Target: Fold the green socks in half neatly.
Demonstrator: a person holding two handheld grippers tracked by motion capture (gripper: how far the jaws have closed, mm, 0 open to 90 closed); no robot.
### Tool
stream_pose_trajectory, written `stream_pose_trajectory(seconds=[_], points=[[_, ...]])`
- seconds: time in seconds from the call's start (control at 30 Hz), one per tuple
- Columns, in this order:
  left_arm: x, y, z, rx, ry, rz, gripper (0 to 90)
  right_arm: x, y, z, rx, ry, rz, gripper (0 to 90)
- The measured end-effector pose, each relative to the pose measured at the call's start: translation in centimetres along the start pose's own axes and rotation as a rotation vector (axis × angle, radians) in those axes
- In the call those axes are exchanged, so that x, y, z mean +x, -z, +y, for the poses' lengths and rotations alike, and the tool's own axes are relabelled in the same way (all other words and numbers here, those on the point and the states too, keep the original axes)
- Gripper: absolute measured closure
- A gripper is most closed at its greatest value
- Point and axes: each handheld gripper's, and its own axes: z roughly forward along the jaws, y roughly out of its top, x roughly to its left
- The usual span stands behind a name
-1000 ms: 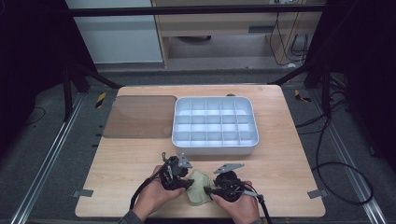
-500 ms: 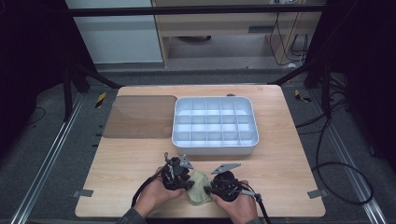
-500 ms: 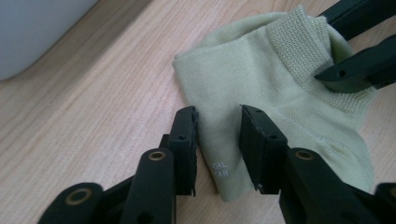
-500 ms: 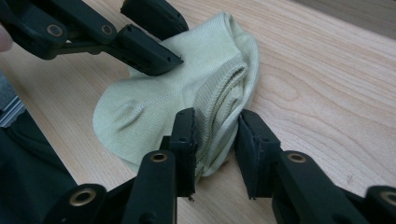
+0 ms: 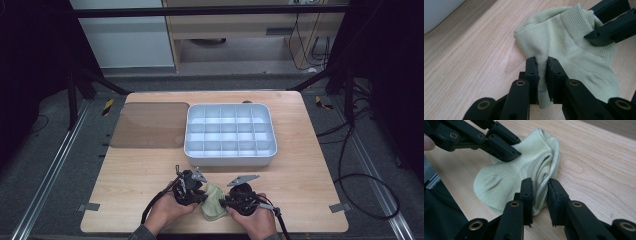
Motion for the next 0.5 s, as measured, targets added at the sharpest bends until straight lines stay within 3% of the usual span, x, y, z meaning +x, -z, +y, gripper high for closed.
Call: stream_pose_trajectory(seconds=[0.1, 0.5], points=[[0.06, 0.05, -0.08, -0.008, 0.007, -0.002, 81.1, -0.09, 0.01, -0.08, -0.006, -0.012, 0.01, 76.3], [-0.66, 0.99, 0.03, -0.021, -0.031, 0.022, 82.7, -0.23, 0.0, -0.13, -0.009, -0.029, 0.016, 77.5]])
